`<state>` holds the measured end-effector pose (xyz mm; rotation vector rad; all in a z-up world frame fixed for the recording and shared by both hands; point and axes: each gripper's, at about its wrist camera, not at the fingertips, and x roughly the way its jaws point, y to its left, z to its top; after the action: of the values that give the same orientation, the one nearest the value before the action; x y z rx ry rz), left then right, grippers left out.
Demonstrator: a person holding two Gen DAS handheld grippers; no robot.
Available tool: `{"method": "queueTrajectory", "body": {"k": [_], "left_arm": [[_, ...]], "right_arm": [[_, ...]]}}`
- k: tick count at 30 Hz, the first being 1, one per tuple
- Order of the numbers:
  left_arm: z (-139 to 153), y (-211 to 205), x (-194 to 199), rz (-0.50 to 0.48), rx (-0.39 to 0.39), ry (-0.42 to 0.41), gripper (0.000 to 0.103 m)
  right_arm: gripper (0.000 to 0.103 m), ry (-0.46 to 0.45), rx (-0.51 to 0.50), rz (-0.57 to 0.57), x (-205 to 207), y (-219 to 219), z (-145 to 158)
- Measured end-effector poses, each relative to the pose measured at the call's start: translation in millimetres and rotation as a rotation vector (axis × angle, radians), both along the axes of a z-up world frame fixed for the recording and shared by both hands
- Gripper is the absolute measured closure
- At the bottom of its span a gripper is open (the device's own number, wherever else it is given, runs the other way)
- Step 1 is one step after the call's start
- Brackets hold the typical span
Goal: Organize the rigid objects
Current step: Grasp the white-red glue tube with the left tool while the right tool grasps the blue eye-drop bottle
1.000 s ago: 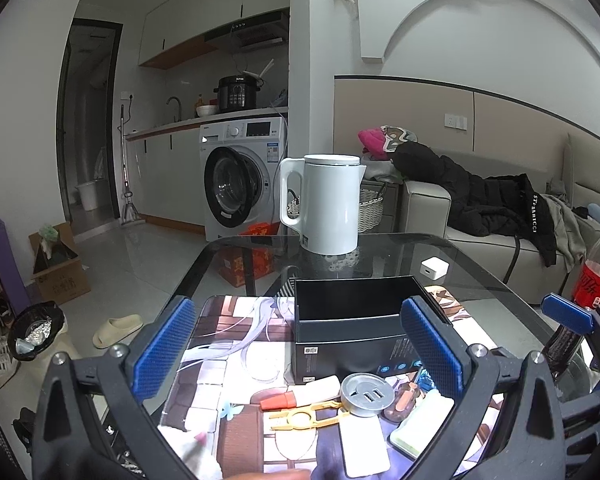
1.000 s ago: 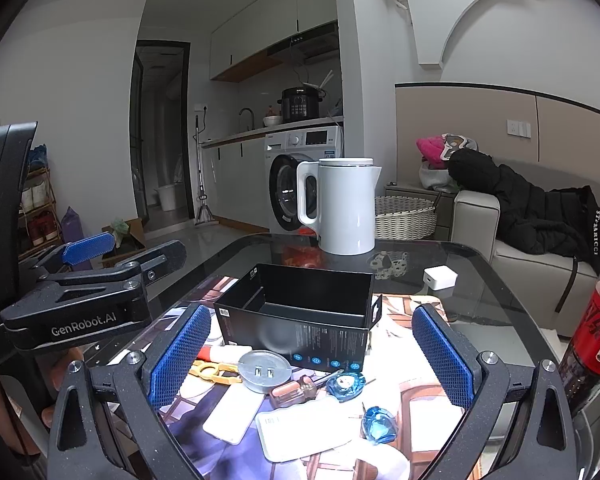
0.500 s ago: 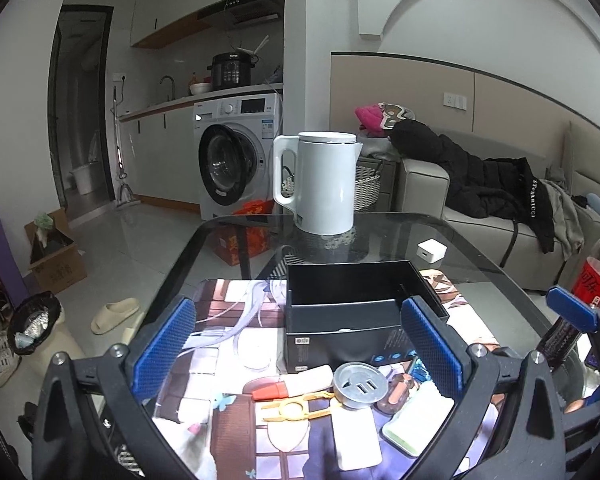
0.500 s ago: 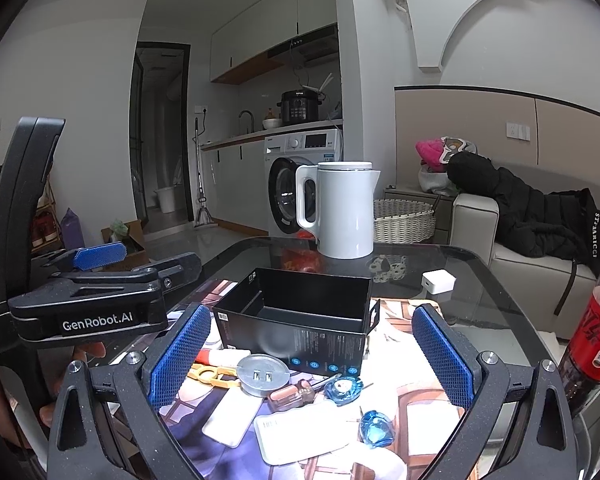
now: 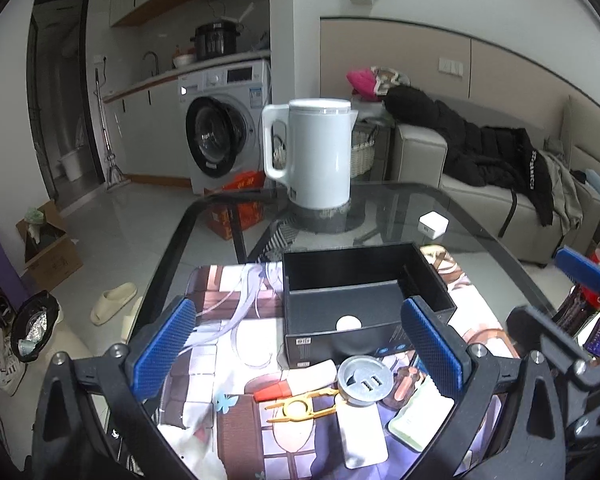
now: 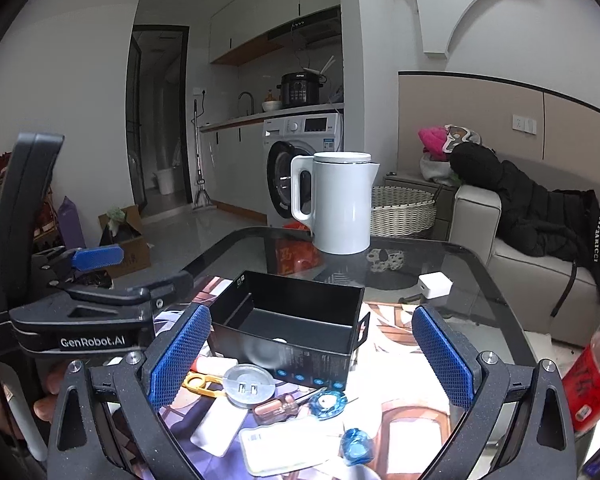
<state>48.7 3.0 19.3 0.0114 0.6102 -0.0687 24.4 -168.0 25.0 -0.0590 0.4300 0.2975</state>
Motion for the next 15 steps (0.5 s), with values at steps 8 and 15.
{"method": "queueTrajectory", "body": {"k": [8,15], "left_arm": [[-31,-9,30,-0.012,0.104,0.169,0.001],[-59,-7,48,-0.043,0.105,0.330,0.014]], "right_arm": [[0.001,0.236,-0.054,-0.026,45,-15,-29],[0.002,0.416,-0.086,-0.019,66,-21,-63]]}}
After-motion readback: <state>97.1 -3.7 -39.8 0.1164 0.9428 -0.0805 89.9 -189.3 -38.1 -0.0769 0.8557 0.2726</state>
